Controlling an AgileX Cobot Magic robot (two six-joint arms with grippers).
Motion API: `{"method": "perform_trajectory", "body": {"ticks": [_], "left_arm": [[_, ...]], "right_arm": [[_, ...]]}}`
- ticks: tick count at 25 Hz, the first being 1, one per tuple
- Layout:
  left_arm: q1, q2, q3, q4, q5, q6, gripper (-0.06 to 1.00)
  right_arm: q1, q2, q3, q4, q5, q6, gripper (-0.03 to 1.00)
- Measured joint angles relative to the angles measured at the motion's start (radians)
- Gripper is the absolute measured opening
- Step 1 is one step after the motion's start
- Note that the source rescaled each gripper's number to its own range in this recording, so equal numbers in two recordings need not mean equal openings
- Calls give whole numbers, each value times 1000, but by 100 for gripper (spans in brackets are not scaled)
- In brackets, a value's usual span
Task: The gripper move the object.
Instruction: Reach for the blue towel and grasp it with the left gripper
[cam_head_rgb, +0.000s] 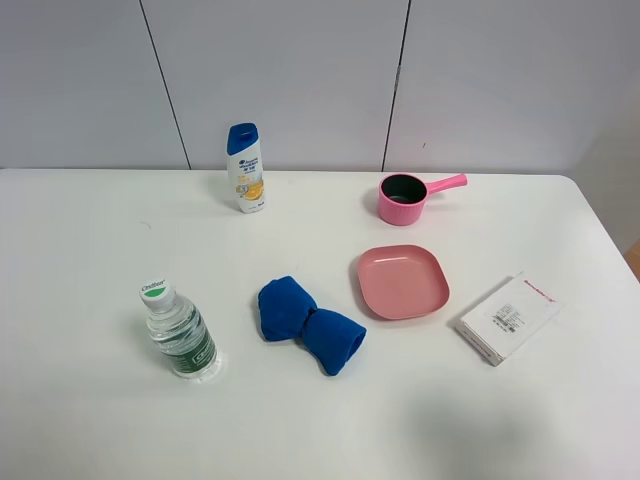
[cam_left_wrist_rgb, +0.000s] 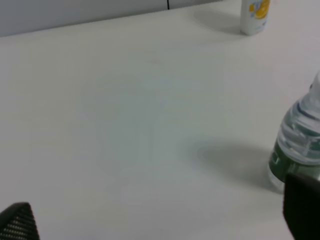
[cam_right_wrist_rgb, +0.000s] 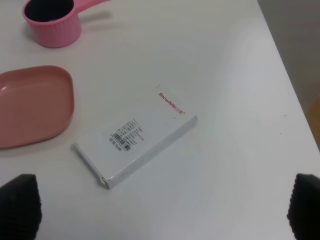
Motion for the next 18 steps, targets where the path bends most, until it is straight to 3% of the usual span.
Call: {"method": "perform_trajectory", "body": {"ticks": [9,18], "left_arm": [[0,238,-159,-8,36,1,100],[-6,536,-305,-183,16,41,100]], "right_arm": [[0,0,0,0,0,0,100],[0,0,0,0,0,0,100]]}}
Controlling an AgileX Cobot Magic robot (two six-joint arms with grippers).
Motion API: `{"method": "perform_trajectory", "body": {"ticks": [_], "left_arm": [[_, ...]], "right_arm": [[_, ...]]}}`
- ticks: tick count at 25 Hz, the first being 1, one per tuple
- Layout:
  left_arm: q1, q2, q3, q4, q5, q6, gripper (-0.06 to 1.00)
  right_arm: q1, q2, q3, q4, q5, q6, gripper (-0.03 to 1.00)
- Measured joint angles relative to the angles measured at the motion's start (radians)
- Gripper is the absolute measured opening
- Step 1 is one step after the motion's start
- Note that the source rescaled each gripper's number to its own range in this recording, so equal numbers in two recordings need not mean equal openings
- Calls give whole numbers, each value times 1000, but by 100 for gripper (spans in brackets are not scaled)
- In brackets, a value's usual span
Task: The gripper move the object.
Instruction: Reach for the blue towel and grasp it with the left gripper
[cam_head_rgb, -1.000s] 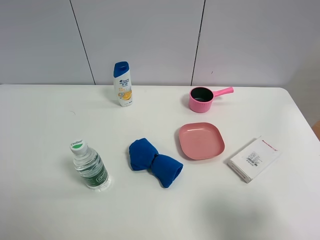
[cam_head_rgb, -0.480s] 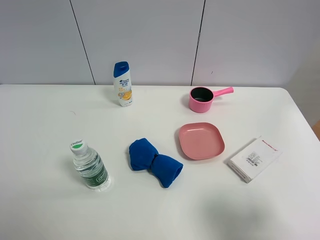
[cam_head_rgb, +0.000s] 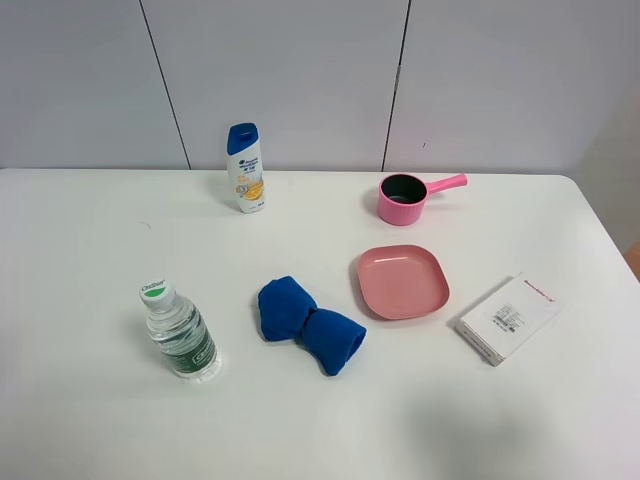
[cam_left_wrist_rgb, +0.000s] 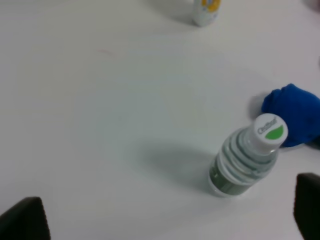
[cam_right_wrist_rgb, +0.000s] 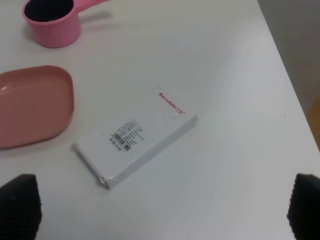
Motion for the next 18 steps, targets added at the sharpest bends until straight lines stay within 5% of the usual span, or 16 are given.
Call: {"method": "perform_trajectory", "body": {"ticks": [18], "left_arm": [[-335,609,-288,5,-40,355,100]], "right_arm": [[0,0,0,0,0,0,100]]}}
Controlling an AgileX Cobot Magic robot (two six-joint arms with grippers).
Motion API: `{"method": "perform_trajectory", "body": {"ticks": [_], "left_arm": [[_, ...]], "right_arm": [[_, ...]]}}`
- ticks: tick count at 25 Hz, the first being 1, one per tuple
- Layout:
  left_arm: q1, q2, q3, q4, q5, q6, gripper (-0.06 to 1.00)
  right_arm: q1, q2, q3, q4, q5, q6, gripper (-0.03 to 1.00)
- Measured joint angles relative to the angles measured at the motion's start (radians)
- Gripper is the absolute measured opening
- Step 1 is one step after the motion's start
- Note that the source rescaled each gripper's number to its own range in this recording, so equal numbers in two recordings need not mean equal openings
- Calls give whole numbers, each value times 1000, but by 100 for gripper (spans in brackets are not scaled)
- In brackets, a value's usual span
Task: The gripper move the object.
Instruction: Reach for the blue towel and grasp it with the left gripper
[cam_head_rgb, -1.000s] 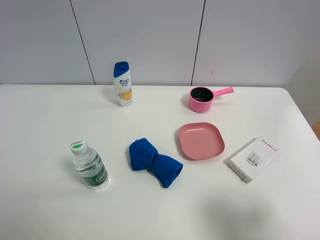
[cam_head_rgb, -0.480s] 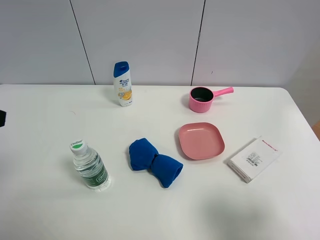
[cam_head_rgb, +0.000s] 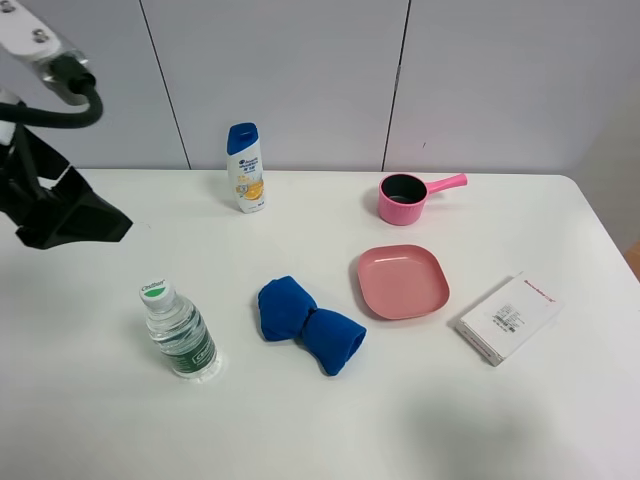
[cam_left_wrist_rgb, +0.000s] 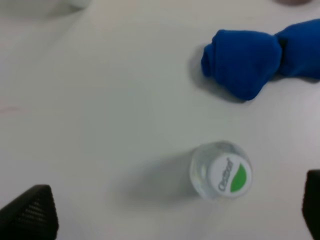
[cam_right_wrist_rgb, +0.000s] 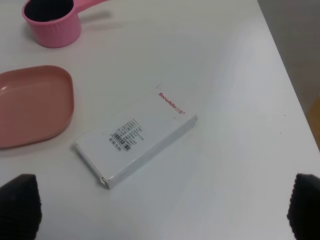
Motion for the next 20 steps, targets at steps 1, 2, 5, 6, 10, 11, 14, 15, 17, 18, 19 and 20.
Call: {"method": "perform_trajectory", "body": {"ticks": [1,2,5,6,10,11,14,15,17,18,19,20], "left_arm": [[-17,23,-19,5,0,9,100],[-34,51,-36,10,-1,17,100],[-72,128,-88,20,-5,50,100],[-83,155,-105,24,-10,55,100],[-134,249,-152,29,-28,88,100],[-147,272,-159,30,-29,92,100],[-180,333,-166,34,-36,103,100],[-191,349,-166,38,-36,107,100],[-214,382,-166,53,-39,114,100],[-226,395,-166,61,-42,121,100],[-239,406,-166,68,-46,129,100],[-251,416,-166,75,-51,133,100]], "right_arm": [[0,0,0,0,0,0,100],[0,0,0,0,0,0,100],[0,0,0,0,0,0,100],[0,0,0,0,0,0,100],[0,0,0,0,0,0,100],[0,0,0,0,0,0,100],[0,0,0,0,0,0,100],[0,0,0,0,0,0,100],[0,0,0,0,0,0,100],[0,0,0,0,0,0,100],[0,0,0,0,0,0,100],[0,0,0,0,0,0,100]]}}
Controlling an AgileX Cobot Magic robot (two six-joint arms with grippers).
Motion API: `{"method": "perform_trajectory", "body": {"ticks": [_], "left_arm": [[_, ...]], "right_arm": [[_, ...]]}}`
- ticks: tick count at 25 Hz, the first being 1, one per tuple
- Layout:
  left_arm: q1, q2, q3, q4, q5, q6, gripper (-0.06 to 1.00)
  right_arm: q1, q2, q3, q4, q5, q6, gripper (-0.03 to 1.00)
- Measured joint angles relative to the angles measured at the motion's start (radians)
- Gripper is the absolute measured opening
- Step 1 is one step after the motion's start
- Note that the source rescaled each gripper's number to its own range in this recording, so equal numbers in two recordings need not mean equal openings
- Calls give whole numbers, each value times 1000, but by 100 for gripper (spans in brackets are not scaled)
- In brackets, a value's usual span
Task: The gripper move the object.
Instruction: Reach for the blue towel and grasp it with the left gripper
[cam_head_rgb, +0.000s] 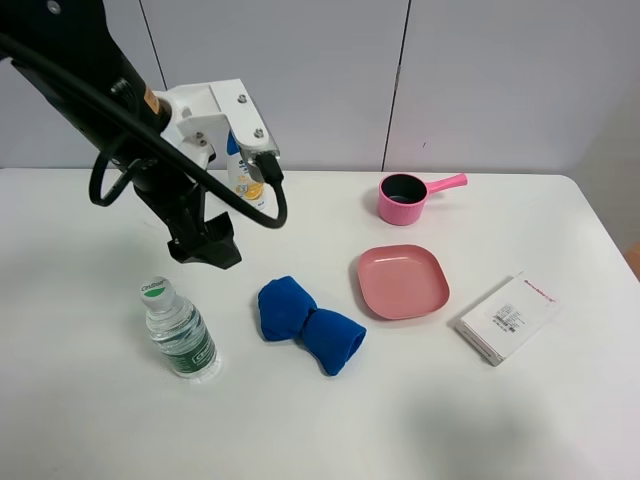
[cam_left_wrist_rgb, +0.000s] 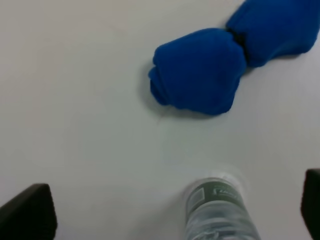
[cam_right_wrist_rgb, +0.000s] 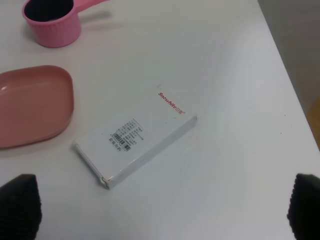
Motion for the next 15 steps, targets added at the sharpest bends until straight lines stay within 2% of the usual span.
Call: {"method": "perform_trajectory", "body": {"ticks": [4,15], "left_arm": [[-28,36,0,11,-36,34,100],[-31,139,0,-9,-118,142,100]], "right_arm": [[0,0,0,0,0,0,100],[0,0,0,0,0,0,100]]}}
